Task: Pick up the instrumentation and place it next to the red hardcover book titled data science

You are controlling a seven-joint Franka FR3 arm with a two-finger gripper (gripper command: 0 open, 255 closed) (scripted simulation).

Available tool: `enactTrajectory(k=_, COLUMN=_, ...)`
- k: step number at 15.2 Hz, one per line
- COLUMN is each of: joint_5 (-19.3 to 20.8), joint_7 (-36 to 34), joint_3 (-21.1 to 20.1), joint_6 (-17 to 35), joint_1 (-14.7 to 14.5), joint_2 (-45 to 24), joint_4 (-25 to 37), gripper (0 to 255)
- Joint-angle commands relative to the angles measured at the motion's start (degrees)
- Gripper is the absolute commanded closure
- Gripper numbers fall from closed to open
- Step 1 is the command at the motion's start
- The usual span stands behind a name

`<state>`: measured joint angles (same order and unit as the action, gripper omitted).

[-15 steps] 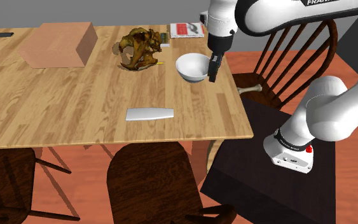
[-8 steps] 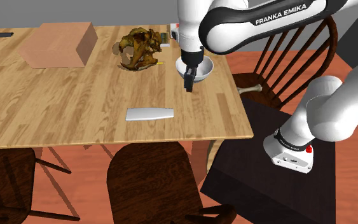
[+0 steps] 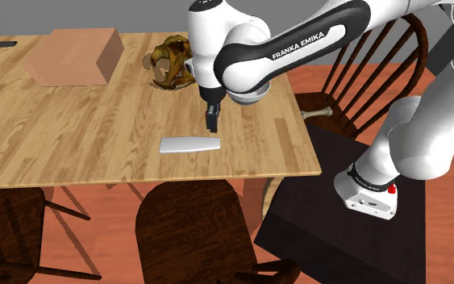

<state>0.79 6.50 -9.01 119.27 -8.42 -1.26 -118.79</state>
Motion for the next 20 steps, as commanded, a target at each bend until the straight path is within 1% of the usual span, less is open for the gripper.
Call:
enactTrajectory(k=1, joint_5=0.6, joint_7=0.8, joint_3=-0.5, joint_6=1.5, joint_1=-0.5, joint_2=-4.5, joint_4=3.3, gripper=0)
enactTrajectory(k=7, joint_5=2.5, joint_7=2.3, joint_3=-2.0, joint_6=3.5, joint_1=-2.8, joint_2=-16.1, joint_4=13.4, gripper=0)
enactTrajectory(k=14, joint_5=3.2, joint_7=1.9, joint_3=-1.8, joint_6=8.1, joint_1=-3.0, joint_2=-18.7, joint_4=11.4, gripper=0)
enactTrajectory(k=20, joint_5=3.2, joint_7=1.8, joint_3=-1.8, joint_6=8.5, joint_1=-3.0, joint_2=-19.0, joint_4=11.2, gripper=0)
